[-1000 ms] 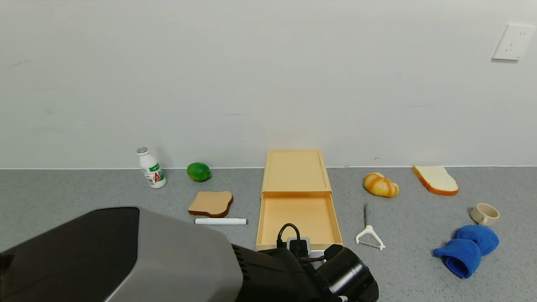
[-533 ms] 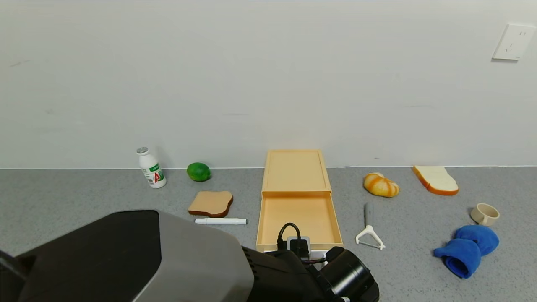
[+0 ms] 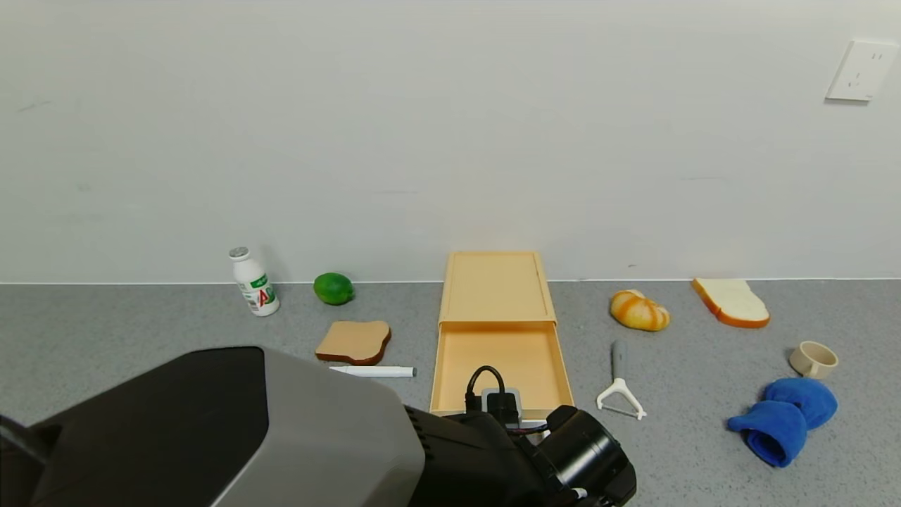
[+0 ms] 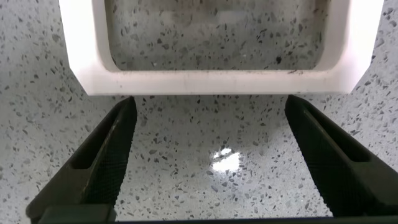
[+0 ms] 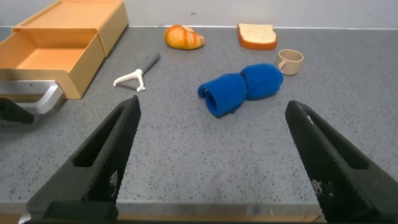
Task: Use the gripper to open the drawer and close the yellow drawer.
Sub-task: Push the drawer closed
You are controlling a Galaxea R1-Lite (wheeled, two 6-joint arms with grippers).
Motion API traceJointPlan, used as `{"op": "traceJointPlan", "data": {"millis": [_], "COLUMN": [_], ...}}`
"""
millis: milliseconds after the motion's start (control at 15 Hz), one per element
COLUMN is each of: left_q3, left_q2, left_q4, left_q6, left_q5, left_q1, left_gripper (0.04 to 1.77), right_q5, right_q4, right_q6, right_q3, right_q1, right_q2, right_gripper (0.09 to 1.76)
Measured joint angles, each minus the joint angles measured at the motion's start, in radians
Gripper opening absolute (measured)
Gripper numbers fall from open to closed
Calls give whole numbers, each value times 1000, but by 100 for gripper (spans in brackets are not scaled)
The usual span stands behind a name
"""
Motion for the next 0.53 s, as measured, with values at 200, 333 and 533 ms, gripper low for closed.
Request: {"op": "traceJointPlan", "data": {"millis": [200, 333, 533], "left_q3": [-8, -14, -23], "left_q2": [0, 0, 0], "left_q4": [1, 2, 1], "left_q6": [9, 13, 26], "left_q5": [10, 15, 26], "left_q1": [7, 11, 16], "left_gripper": [172, 172, 172], "right_q5": [0, 0, 0], "right_q4": [0, 0, 0], "right_q6": [0, 0, 0], "right_q3": [0, 0, 0], "right_q1": [0, 0, 0], "right_q2": [0, 0, 0], "right_gripper": [171, 171, 171]}}
